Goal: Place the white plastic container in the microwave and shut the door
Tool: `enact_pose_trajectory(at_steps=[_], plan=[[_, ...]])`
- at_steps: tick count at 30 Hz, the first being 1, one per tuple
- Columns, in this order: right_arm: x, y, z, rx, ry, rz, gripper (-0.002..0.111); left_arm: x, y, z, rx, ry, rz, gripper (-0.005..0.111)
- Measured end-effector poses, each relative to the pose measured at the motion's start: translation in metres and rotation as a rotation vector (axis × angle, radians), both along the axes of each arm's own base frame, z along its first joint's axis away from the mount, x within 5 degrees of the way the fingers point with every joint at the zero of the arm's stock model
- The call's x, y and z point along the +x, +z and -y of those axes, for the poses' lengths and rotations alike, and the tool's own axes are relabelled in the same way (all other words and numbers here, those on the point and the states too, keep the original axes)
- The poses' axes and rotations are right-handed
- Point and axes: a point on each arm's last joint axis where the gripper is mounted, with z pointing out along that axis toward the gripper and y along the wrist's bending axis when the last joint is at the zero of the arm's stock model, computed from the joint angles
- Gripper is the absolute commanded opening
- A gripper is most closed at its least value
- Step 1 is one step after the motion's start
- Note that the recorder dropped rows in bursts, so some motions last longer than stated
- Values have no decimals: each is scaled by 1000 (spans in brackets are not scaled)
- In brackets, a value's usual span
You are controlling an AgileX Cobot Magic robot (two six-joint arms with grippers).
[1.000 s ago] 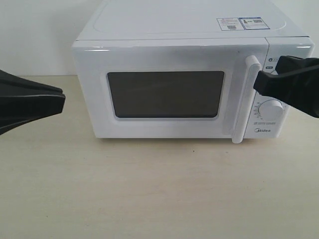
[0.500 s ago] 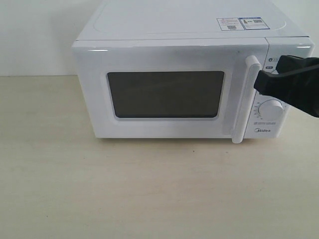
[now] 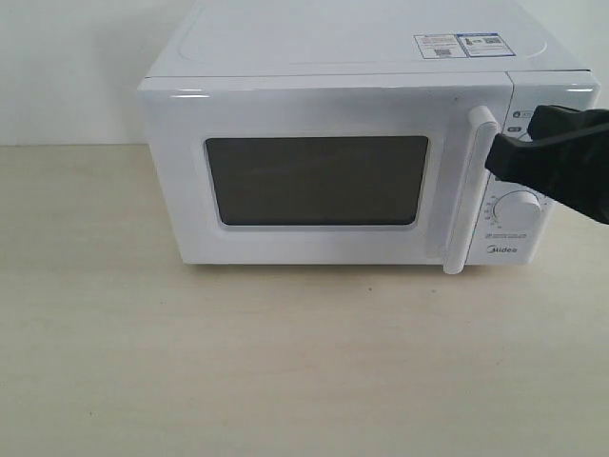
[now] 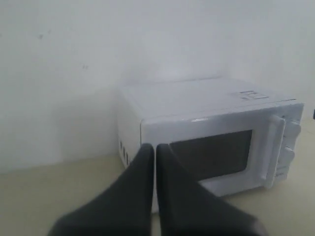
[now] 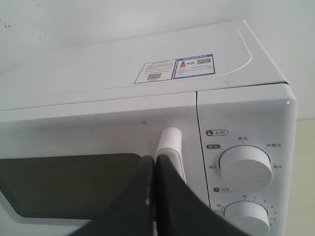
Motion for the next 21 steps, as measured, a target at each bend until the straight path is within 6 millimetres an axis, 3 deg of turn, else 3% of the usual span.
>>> enact_pose_trajectory(at_steps=[6, 11, 15, 21], plan=[[0, 0, 0, 1, 0, 2, 0, 11, -28, -4, -175, 195, -225, 4], [0, 0, 0, 1, 0, 2, 0, 45, -58, 0, -155, 188, -139, 4], [0, 0, 0, 1, 0, 2, 0, 73, -104, 4, -187, 165, -107, 4], [0, 0, 0, 1, 0, 2, 0, 88, -148, 5, -223, 156, -59, 4]])
